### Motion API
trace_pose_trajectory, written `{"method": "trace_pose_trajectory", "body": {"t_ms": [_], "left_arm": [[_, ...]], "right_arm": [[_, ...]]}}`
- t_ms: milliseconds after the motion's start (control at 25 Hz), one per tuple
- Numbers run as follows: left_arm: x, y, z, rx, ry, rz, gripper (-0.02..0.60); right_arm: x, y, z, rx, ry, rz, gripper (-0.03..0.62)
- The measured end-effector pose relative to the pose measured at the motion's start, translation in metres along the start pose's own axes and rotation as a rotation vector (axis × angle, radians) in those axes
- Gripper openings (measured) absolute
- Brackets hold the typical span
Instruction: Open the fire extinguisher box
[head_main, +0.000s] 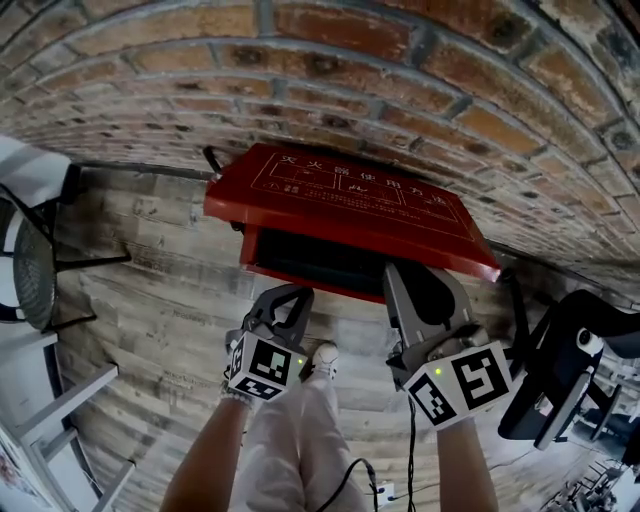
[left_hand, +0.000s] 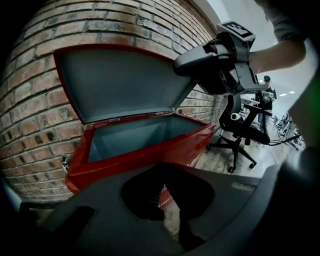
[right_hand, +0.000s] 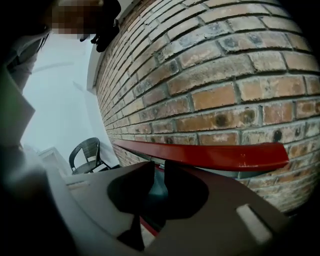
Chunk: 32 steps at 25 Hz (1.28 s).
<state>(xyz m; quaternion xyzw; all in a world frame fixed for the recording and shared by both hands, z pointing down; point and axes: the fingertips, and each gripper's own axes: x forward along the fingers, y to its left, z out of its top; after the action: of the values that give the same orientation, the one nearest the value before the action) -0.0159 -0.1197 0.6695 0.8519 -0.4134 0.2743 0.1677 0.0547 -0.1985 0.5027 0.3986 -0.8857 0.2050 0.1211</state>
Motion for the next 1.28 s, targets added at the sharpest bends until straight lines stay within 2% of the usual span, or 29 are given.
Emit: {"method": "trace_pose_trajectory", "body": {"t_ms": [240,480,800,880,1000,1120,1280], "left_arm": [[-0.001,0.001,0.001,0.001,-0.003,0.000,-0.001],[-0.001,0.002,0.004,-0.006,-0.013,0.003,0.000],[-0.001,0.003,0.007,-0.008,-0.026,0.007,-0.002],[-0.001,0.002,0.007,-0.007,-0.027,0.006,-0.002],[-0.003,0.001,0.006,-0.004,-0.026,0.004,-0.001],[-0.003,0.001,0.006,-0.001,-0.028,0.002,-0.001],[-0.005,0.001,0.006,-0.001,-0.035,0.000,-0.001]], "right_arm": [[0.017,-0.022,0.039,-0.111,-0.032,-0.033,0.058],[0.034,-0.055,0.072,-0.173,-0.071,-0.111,0.054],[0.047,-0.073,0.086,-0.217,-0.069,-0.133,0.048],[0.047,-0.069,0.080,-0.212,-0.060,-0.113,0.045],[0.049,-0.053,0.059,-0.197,-0.009,-0.030,0.044],[0.052,-0.033,0.028,-0.203,0.079,0.067,0.122],[0.050,-0.011,-0.017,-0.224,0.191,0.157,0.132]]}}
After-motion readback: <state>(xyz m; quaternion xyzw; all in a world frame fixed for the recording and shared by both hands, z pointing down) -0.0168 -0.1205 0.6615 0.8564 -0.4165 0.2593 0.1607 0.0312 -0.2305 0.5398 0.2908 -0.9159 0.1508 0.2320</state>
